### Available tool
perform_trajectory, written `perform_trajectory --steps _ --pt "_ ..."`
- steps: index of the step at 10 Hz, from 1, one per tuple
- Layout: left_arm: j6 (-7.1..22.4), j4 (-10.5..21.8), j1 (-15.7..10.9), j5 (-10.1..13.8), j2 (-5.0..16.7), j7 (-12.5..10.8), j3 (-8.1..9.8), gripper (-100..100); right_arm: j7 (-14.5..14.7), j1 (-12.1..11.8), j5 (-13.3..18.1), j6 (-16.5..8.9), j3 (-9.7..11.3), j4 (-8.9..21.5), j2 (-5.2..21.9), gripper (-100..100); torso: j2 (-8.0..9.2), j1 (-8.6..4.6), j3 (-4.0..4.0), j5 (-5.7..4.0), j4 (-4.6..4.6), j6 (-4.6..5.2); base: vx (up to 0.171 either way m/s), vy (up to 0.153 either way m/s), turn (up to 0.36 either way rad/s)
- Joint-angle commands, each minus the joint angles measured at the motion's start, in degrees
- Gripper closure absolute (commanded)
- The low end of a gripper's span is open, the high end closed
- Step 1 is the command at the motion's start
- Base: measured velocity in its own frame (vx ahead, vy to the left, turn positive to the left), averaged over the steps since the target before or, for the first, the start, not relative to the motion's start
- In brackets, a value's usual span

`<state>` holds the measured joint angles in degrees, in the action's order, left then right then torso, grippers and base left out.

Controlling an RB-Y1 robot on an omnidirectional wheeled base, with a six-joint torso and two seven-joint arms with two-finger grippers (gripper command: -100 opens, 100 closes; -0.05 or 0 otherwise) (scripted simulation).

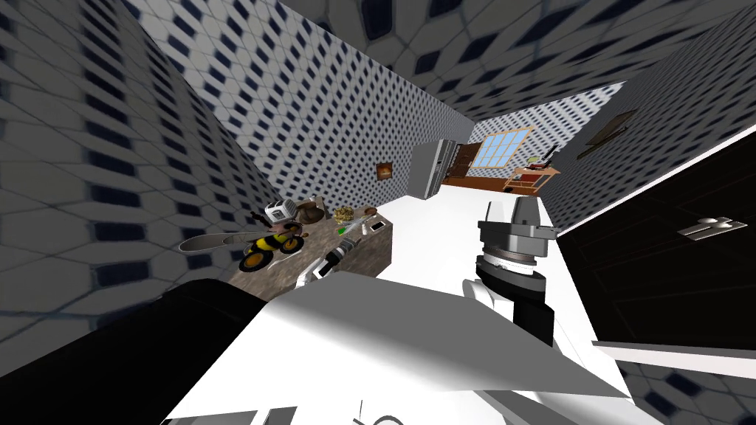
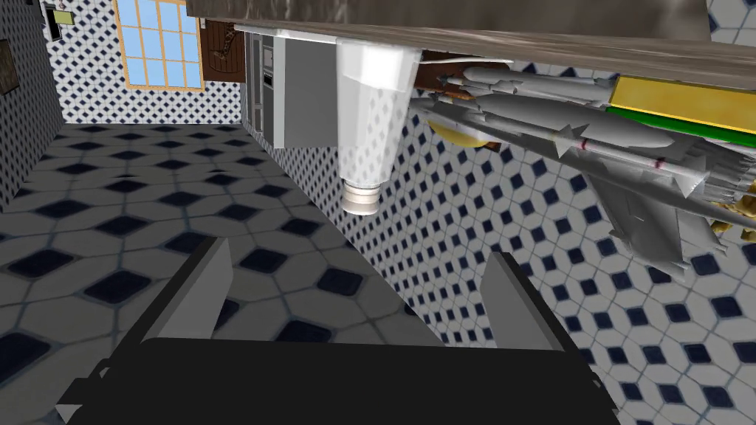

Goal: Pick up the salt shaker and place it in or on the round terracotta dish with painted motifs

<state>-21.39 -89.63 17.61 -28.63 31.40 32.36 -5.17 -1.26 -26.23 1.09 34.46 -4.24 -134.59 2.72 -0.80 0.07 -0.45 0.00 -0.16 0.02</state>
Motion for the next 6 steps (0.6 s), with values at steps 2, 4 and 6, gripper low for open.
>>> perform_trajectory --steps 2,4,6 --pt "1.5 0.3 -2.7 -1.0 -1.8 -1.1 -1.18 -100 0.0 0.0 0.0 0.0 0.0 0.0 0.0 0 -0.06 0.03 -0.04 0.02 -0.02 -0.01 0.207 0.070 -0.177" --pt "1.3 0.0 -2.0 -0.8 -1.4 -0.9 -0.90 0 0.0 0.0 0.0 0.0 0.0 0.0 0.0 0 0.31 -0.06 0.15 0.00 0.03 -0.06 0.050 0.024 -0.021" --pt "1.3 0.0 -2.0 -0.8 -1.4 -0.9 -0.89 100 0.0 0.0 0.0 0.0 0.0 0.0 0.0 0 0.69 -0.22 0.38 -0.04 0.13 -0.06 0.004 0.002 -0.001"
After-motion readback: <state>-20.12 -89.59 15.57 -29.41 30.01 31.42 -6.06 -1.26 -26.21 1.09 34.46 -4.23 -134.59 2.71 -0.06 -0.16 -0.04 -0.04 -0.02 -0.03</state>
